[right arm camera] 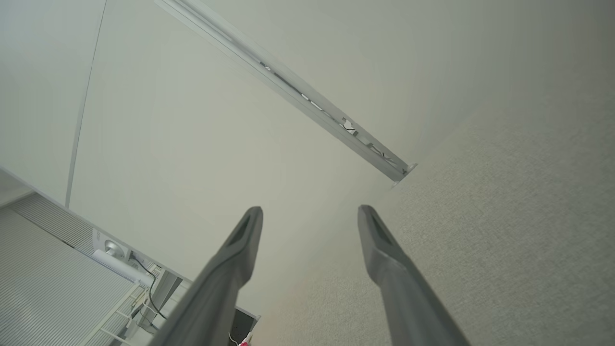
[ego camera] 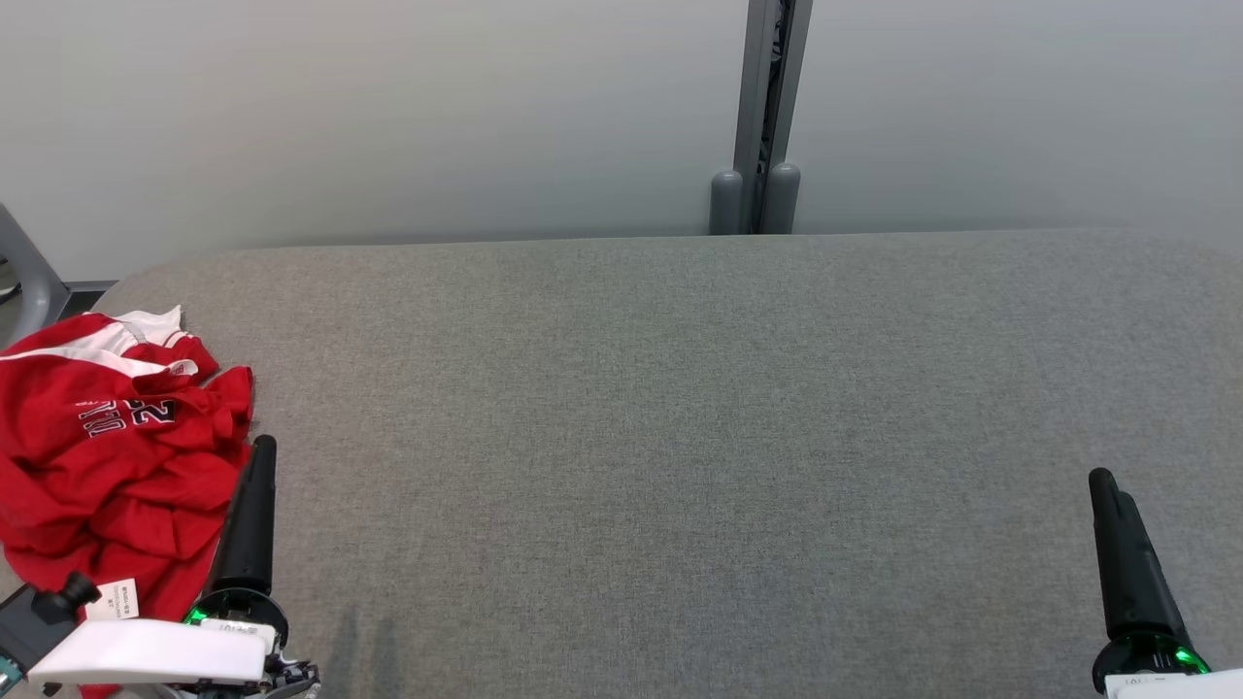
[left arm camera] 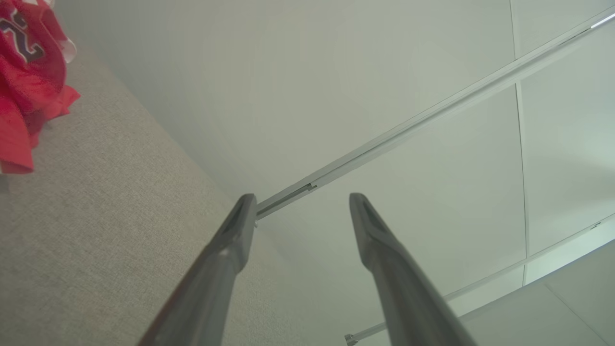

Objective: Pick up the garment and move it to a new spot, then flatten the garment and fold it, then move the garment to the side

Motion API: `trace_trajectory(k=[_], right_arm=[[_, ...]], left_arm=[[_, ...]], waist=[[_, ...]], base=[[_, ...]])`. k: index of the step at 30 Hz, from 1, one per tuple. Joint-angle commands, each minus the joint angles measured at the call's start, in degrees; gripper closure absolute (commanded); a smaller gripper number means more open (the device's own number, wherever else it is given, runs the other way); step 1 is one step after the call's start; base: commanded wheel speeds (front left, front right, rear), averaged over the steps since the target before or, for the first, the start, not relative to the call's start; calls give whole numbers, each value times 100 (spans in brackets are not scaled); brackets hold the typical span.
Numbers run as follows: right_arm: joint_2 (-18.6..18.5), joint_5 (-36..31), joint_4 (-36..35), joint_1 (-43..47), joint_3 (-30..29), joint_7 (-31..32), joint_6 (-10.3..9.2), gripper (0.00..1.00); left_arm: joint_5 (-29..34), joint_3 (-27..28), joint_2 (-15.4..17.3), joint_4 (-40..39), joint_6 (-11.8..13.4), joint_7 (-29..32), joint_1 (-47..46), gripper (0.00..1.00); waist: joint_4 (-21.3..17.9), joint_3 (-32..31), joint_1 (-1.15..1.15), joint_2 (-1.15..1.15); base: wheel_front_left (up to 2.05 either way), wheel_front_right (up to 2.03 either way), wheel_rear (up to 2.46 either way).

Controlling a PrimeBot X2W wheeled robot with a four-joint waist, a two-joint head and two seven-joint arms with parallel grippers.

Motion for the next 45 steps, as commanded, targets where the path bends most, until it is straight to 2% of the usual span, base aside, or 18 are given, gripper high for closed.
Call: trace_trajectory(k=[1,12,20,45], right_arm=[[-90,-387,-25,-145,-38,-81,13,0],[-125,-1647,207,-257,-3,-185,17,0],[-90,-2460,483,-304,45,-261,19,0],[-71,-4232,1439,-636,-32,-463,28,0]], left_arm=[[391,-42,48,-142,-3,-100,-210,0],[1870,-316,197,-119,27,-407,-148,0],[2819,-576,371,4,181,-630,-56,0],[4496,-1089,635,1003,652,-1231,-234,0]], waist=[[-3,-7,0,0],[-21,-40,0,0],[-22,-79,0,0],[6,-114,0,0]], base=[[0,0,0],[0,0,0],[0,0,0],[0,0,0]])
